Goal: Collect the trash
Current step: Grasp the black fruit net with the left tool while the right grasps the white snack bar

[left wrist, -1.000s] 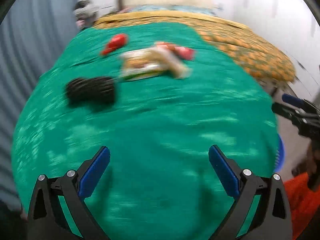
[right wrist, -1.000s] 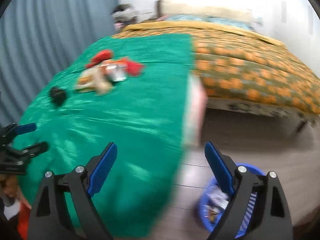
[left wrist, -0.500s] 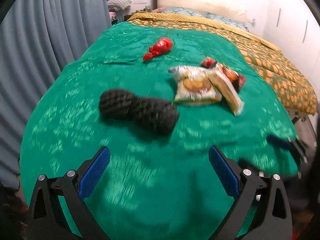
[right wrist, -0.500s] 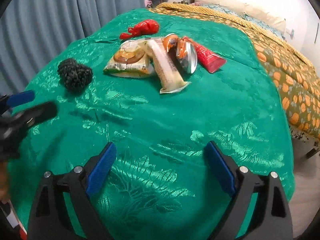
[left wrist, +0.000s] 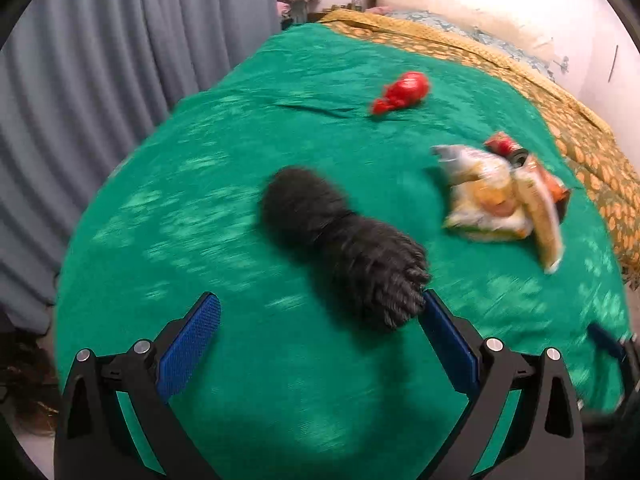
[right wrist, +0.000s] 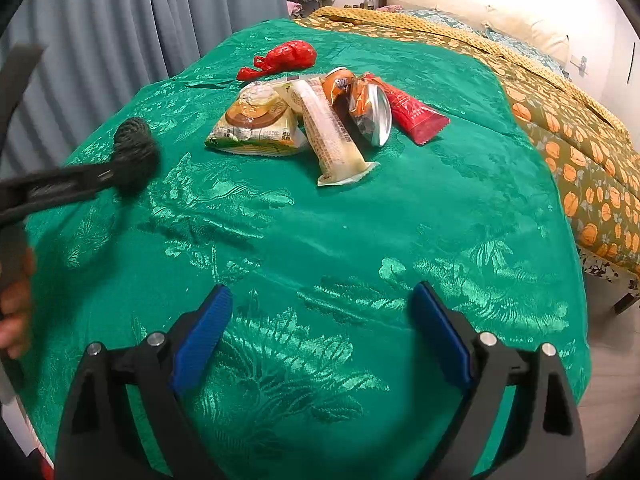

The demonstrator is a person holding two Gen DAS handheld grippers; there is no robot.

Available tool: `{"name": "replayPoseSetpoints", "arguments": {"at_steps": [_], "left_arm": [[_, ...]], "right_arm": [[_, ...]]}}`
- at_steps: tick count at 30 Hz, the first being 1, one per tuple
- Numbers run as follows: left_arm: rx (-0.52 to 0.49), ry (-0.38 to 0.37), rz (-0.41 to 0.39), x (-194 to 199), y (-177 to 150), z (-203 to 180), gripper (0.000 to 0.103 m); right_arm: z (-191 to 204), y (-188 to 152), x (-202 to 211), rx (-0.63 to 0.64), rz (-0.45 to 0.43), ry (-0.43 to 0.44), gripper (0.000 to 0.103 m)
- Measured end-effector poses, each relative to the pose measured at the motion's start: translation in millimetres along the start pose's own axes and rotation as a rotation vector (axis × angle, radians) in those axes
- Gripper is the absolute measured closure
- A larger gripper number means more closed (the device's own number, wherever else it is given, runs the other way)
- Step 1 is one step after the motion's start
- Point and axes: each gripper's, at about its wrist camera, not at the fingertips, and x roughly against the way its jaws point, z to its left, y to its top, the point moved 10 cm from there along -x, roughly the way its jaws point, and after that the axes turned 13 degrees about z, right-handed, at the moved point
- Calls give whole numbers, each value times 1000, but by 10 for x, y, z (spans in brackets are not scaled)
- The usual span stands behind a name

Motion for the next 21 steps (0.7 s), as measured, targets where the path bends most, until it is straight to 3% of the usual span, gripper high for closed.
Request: {"name": "replayPoseSetpoints", "arguments": {"at_steps": [5, 9, 13, 17, 21], "left_arm": [[28, 39, 1, 72, -181, 544, 6], [-5, -62, -19, 183, -204, 523, 6], [-17, -178, -33, 260, -15, 340, 6], [78, -142, -65, 231, 227, 546, 6], [68, -57, 15, -42, 294, 731, 6]], "right_arm": [[6, -5, 4, 1, -2, -6, 14], [6, -4, 3, 1, -2, -6, 14], [7, -4, 2, 0, -2, -5, 14], [5, -3, 3, 1, -2, -6, 14], [6, -3, 3, 1, -2, -5, 14]]}}
